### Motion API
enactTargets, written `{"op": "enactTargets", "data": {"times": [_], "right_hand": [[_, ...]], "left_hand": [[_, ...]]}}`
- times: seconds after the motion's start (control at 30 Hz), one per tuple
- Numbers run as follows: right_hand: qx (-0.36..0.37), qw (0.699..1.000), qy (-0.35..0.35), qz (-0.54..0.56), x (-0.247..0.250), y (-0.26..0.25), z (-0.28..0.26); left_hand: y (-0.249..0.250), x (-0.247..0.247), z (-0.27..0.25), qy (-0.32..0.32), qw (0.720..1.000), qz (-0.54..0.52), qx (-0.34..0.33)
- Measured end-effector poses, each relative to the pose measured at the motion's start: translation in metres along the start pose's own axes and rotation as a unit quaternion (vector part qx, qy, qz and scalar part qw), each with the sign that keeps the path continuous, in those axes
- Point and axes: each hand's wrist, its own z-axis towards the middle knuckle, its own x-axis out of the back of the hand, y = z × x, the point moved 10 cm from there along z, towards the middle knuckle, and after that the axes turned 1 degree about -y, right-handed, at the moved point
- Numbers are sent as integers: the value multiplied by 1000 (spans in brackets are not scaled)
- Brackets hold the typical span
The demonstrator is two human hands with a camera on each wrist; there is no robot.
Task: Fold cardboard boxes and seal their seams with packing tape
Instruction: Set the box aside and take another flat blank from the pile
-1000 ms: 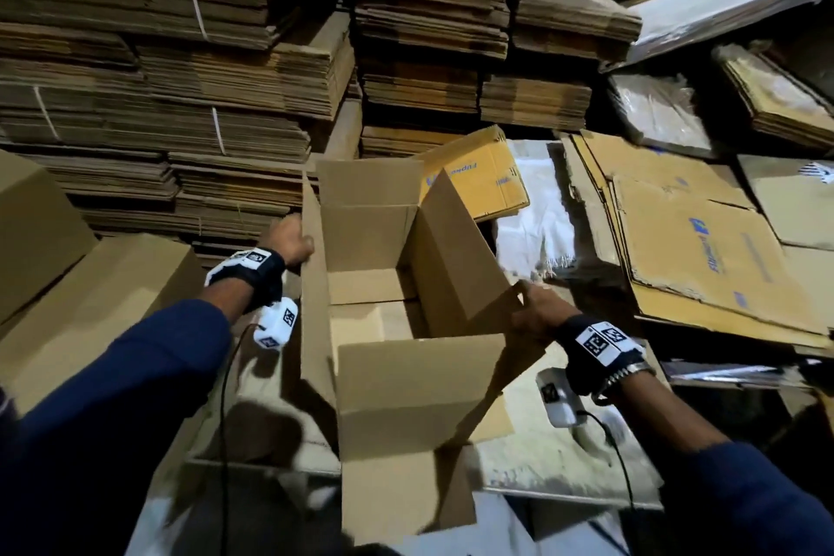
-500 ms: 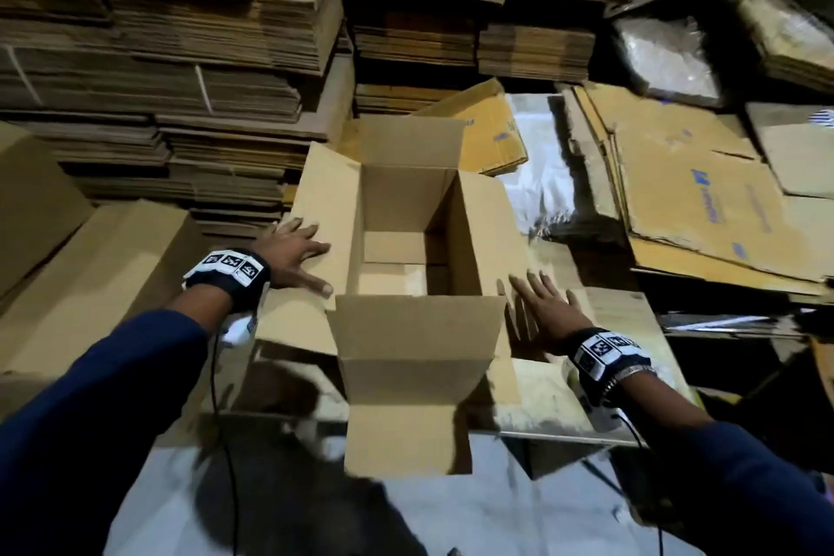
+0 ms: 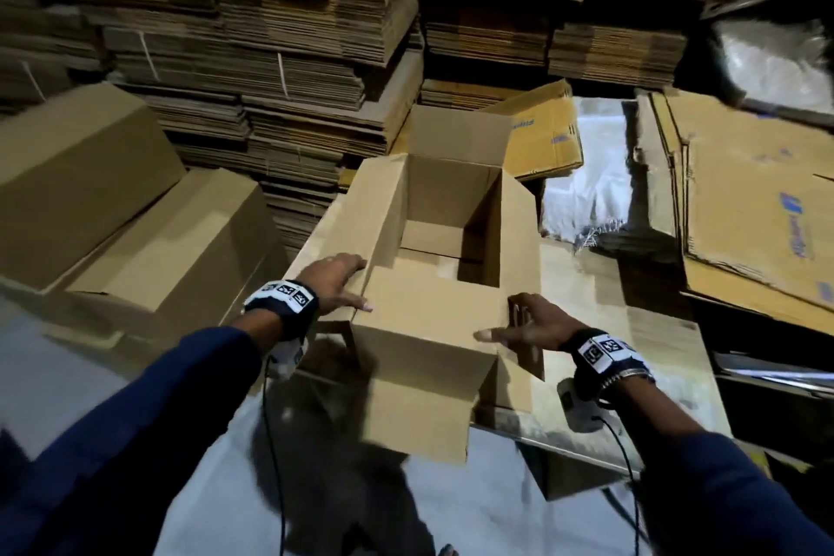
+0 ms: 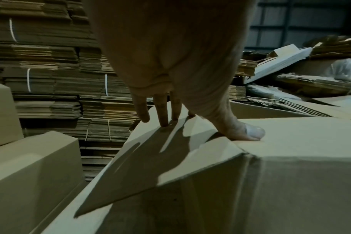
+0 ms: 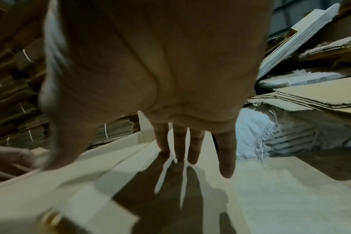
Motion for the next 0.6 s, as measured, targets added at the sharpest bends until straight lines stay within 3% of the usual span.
{"op": "enactTargets", "data": {"times": [0.13, 0.23, 0.37, 0.6], "right_hand": [[22, 995, 94, 29, -5, 5, 2], [10, 994, 93, 49, -6, 8, 9], [34, 989, 133, -60, -1, -4, 16], [25, 990, 138, -17, 21, -3, 38]], "left_hand": [[3, -6, 4, 12, 999, -3, 30], [-2, -7, 8, -9, 999, -9, 37], [4, -3, 20, -34, 998, -28, 43], [5, 37, 72, -31, 997, 54, 47]]}}
